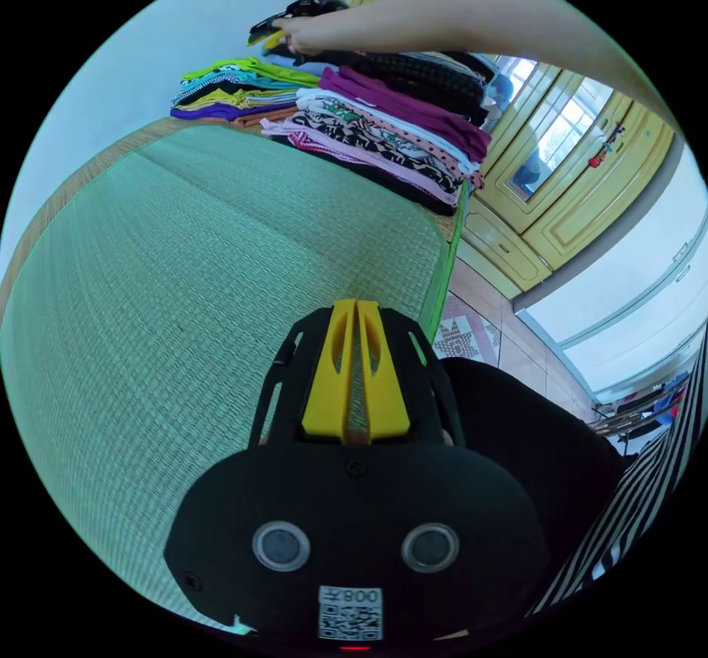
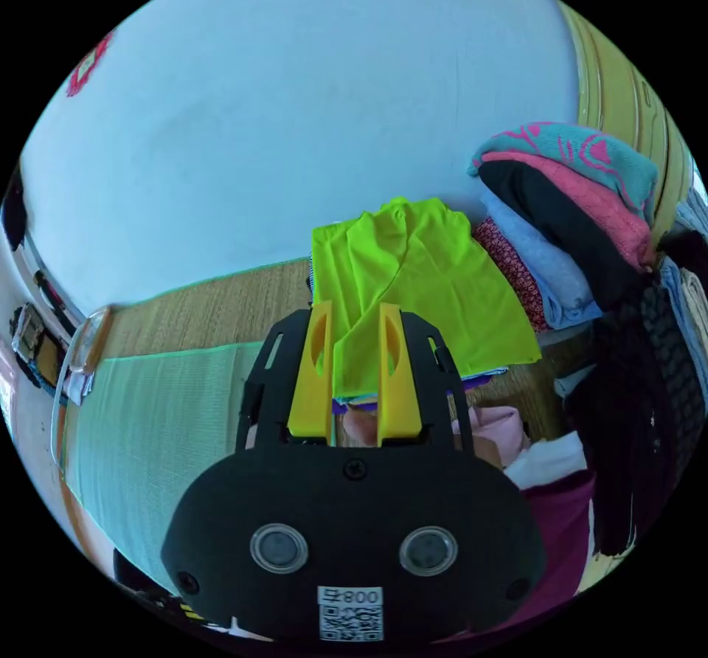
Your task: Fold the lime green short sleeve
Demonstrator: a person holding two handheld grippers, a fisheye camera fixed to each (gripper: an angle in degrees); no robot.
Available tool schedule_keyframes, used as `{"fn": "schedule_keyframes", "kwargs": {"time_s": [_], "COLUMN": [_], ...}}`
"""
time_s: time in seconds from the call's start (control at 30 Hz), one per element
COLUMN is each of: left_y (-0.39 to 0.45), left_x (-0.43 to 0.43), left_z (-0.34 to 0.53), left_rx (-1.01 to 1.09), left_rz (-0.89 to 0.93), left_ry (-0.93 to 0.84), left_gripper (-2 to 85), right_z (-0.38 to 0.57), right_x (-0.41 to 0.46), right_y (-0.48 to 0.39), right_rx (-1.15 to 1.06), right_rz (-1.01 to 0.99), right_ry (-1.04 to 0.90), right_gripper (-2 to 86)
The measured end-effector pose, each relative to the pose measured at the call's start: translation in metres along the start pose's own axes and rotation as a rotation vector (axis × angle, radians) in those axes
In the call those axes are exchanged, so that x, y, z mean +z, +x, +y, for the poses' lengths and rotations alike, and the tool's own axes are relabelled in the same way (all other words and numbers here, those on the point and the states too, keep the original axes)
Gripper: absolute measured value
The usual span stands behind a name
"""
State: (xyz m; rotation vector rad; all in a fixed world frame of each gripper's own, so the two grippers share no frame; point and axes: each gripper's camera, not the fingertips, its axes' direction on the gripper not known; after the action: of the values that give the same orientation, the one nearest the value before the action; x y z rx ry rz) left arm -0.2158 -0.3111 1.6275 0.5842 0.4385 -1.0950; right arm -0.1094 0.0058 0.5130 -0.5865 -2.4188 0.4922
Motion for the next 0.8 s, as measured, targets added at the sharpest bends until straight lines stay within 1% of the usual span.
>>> {"fn": "schedule_keyframes", "kwargs": {"time_s": [0.1,0.2,0.23,0.37,0.43,0.5,0.6,0.67,0.73,0.8], "left_y": [-0.005,-0.017,-0.022,-0.036,-0.042,-0.048,-0.061,-0.069,-0.083,-0.096], "left_x": [-0.009,-0.019,-0.023,-0.035,-0.044,-0.051,-0.062,-0.070,-0.083,-0.104], "left_z": [0.009,0.021,0.024,0.034,0.041,0.045,0.051,0.052,0.054,0.061], "left_rx": [0.010,-0.009,-0.017,-0.032,-0.033,-0.035,-0.052,-0.050,-0.070,-0.115], "left_rz": [-0.016,0.005,0.018,0.043,0.041,0.041,0.073,0.111,0.150,0.163], "left_ry": [0.005,0.029,0.032,0.041,0.046,0.049,0.045,0.013,-0.059,-0.035], "left_gripper": [0.3,0.2,0.2,0.2,0.2,0.3,0.3,0.3,0.4,0.5], "right_z": [-0.021,-0.032,-0.033,-0.029,-0.026,-0.023,-0.013,0.002,0.019,0.039], "right_x": [0.034,0.065,0.075,0.074,0.069,0.060,0.034,0.006,-0.017,-0.042], "right_y": [-0.012,-0.016,-0.015,-0.014,-0.017,-0.021,-0.030,-0.043,-0.060,-0.082], "right_rx": [-0.013,0.015,0.027,0.094,0.104,0.113,0.126,0.124,0.097,0.056], "right_rz": [0.094,0.184,0.180,0.099,0.087,0.054,-0.068,-0.223,-0.319,-0.393], "right_ry": [-0.044,-0.115,-0.141,-0.100,-0.093,-0.085,-0.056,-0.028,-0.017,-0.023], "right_gripper": [9.2,8.6,7.8,3.3,2.5,2.0,1.5,1.3,1.2,1.1]}}
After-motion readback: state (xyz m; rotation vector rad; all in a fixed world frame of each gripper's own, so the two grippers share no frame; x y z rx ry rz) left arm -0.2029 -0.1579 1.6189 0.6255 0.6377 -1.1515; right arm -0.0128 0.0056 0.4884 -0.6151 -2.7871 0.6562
